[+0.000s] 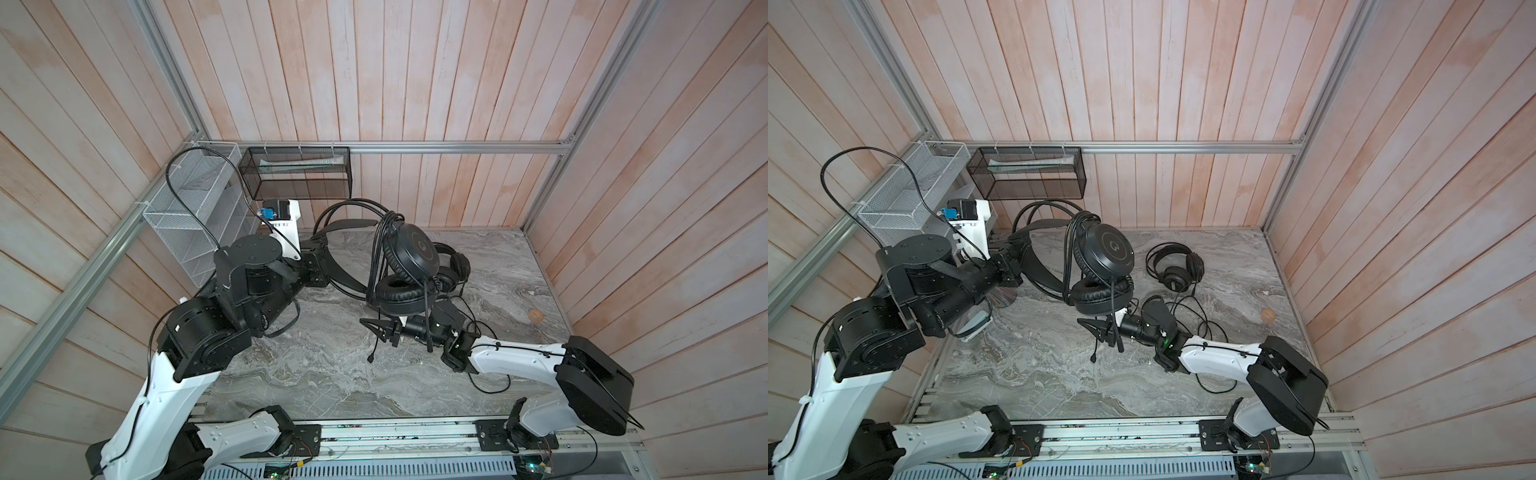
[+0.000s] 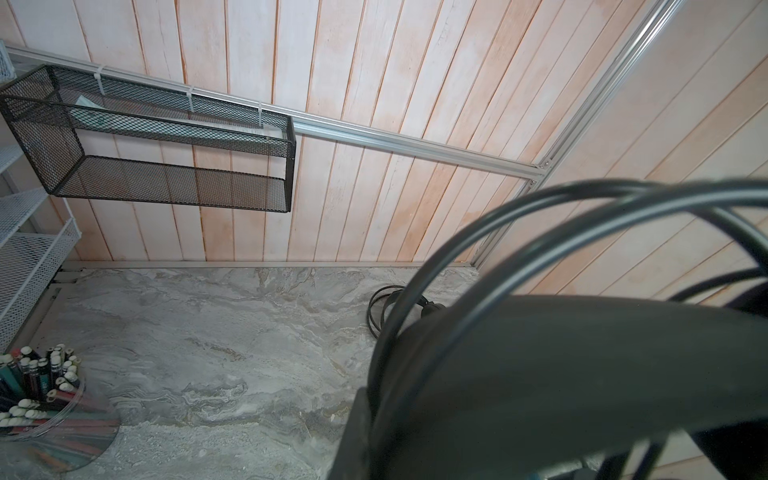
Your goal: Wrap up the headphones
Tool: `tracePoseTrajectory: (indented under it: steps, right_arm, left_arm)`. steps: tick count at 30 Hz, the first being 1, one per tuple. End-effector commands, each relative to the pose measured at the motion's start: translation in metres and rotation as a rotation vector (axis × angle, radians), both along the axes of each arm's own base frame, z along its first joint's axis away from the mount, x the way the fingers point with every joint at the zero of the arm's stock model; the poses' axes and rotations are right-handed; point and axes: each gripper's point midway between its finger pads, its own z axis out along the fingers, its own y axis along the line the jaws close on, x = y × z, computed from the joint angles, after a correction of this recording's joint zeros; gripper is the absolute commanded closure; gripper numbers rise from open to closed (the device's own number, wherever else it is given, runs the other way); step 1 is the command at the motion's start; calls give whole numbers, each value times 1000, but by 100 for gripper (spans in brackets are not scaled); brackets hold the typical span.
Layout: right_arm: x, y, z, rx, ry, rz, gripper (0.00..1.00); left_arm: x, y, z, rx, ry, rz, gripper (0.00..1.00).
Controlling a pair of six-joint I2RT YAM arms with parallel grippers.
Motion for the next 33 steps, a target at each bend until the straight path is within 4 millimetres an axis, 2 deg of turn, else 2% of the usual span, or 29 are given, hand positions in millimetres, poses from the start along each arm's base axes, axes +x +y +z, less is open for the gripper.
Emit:
tracePoseTrajectory:
  steps: [1,3,7,17,25,33]
  right_arm:
    - [26,-16,-6,24,18,-133,77]
    - [25,-14,-11,4,25,-123,88]
    - [22,-9,-24,-24,62,-101,100]
    - [0,15,-55,-114,104,-63,100]
    - [-23,39,-69,-211,54,-26,100]
    - [-44,43,-70,-241,26,-6,100]
  left_arm:
    - [-9,12,43,-138,-109,19,100]
    - [-9,14,43,-136,-112,25,100]
    - [-10,23,46,-150,-123,63,100]
    - [5,49,45,-135,-156,231,100]
    - [27,58,33,-138,-129,278,100]
    - [55,67,13,-182,-71,302,100]
